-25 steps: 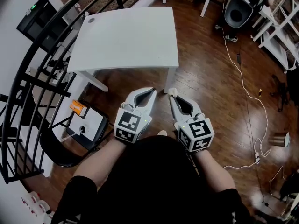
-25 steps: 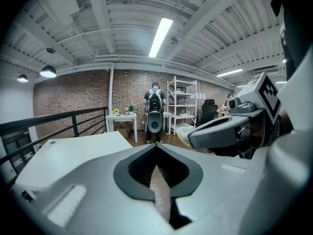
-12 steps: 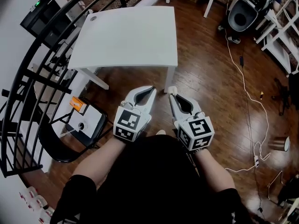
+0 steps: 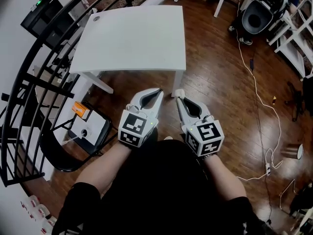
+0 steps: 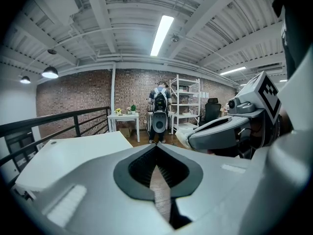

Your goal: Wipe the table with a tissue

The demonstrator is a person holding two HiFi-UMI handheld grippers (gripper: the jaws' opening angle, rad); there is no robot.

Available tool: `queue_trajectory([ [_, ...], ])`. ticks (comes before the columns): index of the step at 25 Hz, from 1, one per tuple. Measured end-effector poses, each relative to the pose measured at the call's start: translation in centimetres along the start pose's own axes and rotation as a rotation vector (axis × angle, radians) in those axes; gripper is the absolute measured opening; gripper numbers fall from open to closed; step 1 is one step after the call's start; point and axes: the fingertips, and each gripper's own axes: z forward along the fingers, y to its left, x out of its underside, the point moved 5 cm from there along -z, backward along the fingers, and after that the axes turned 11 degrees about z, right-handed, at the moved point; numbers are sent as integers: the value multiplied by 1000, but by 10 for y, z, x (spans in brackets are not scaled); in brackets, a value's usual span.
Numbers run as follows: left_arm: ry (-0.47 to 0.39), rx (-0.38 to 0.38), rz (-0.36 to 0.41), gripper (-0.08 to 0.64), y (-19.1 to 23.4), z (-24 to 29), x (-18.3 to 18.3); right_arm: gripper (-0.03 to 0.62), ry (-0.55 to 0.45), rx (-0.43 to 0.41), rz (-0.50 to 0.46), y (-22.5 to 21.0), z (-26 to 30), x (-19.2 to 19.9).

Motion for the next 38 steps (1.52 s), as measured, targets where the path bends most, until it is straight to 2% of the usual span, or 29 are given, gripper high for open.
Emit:
queue_trajectory([
  [12,14,4,-39,12,31,32,14,15,58,5,-4,-21,44,-8],
  [23,52,35,-80,12,83,69,34,15,127,26,15,-37,111,-17],
  [38,139,108,-120,12,128,124,74,15,270,100,54,-81,188,3],
])
